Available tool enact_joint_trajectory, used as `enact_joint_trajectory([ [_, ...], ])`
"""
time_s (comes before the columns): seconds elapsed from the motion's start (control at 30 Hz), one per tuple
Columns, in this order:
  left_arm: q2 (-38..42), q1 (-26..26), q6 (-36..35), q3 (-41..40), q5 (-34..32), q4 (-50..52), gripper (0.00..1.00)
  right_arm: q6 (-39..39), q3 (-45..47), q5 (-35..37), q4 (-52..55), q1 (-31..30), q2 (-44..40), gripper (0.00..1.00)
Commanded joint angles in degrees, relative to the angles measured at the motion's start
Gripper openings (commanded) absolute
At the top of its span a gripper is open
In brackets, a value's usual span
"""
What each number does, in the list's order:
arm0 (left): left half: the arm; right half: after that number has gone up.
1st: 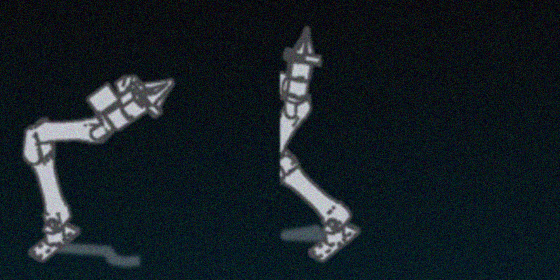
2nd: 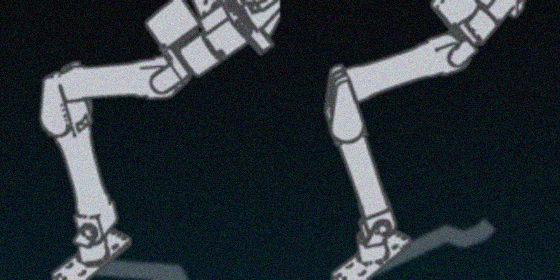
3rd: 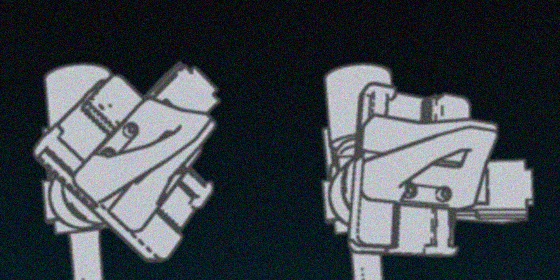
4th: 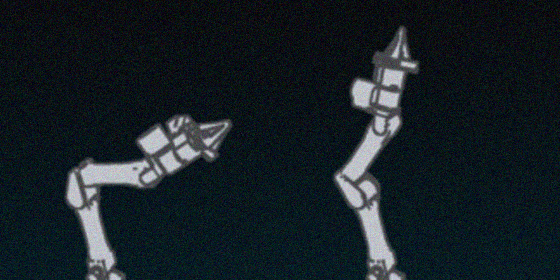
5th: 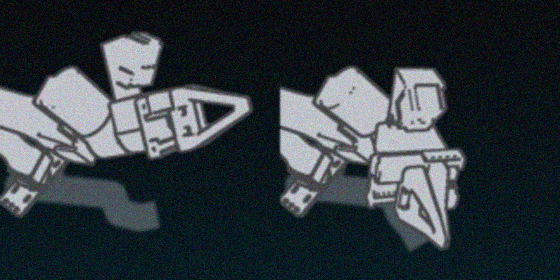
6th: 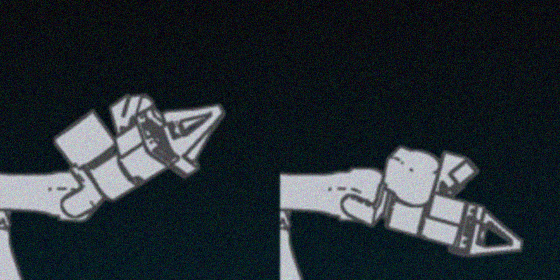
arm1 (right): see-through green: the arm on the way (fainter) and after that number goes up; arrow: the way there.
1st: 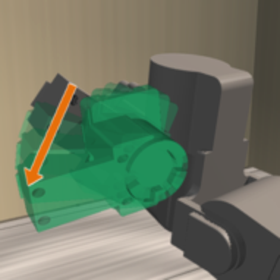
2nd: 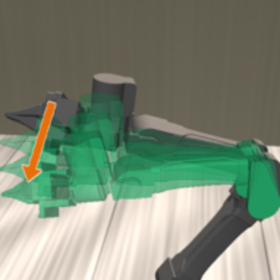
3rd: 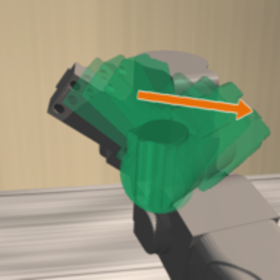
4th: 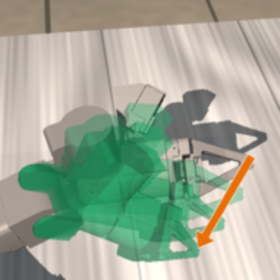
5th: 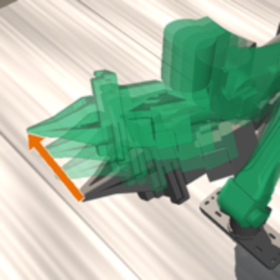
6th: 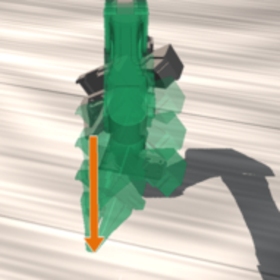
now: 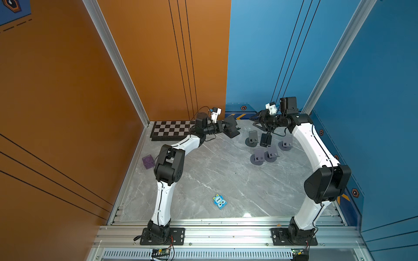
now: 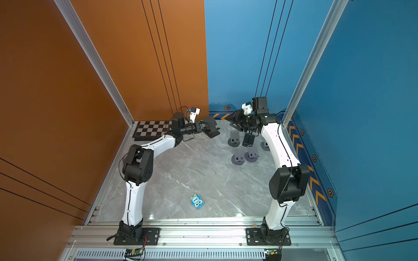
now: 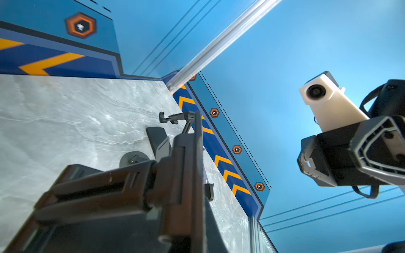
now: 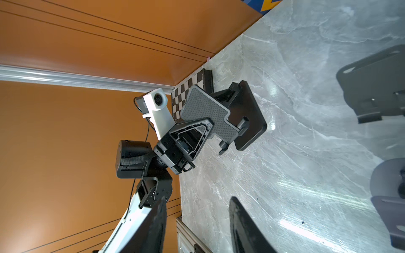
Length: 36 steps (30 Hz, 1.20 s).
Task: Open the phone stand
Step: Place the phone stand at the center of the board.
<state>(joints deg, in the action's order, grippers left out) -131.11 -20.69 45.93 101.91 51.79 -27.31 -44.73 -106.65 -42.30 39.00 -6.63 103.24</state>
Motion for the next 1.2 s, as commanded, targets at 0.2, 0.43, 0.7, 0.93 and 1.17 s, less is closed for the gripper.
enact_joint_trajectory([
  [0.2, -14.9, -2.3, 1.9, 20.6, 14.5, 2.4, 0.00, 6.0, 0.8, 8.7, 8.5, 2.1, -6.3, 0.89],
  [0.43, -20.2, -1.1, 2.4, 24.8, 18.0, 3.8, 0.00, 6.0, 3.2, 9.5, 9.6, 3.3, -8.7, 0.96],
  [0.7, -22.0, -1.1, 1.1, 23.7, 18.6, 6.7, 0.00, 5.7, 3.4, 9.0, 9.6, 3.5, -8.2, 0.97],
  [0.93, -23.4, -1.6, -0.9, 21.8, 17.3, 9.0, 0.07, 5.8, 3.4, 8.8, 9.5, 3.5, -8.0, 0.97],
  [1.17, -22.8, -2.0, -11.4, 22.2, 14.7, 21.4, 0.38, 5.8, 2.8, 8.6, 9.5, 3.7, -7.4, 0.97],
])
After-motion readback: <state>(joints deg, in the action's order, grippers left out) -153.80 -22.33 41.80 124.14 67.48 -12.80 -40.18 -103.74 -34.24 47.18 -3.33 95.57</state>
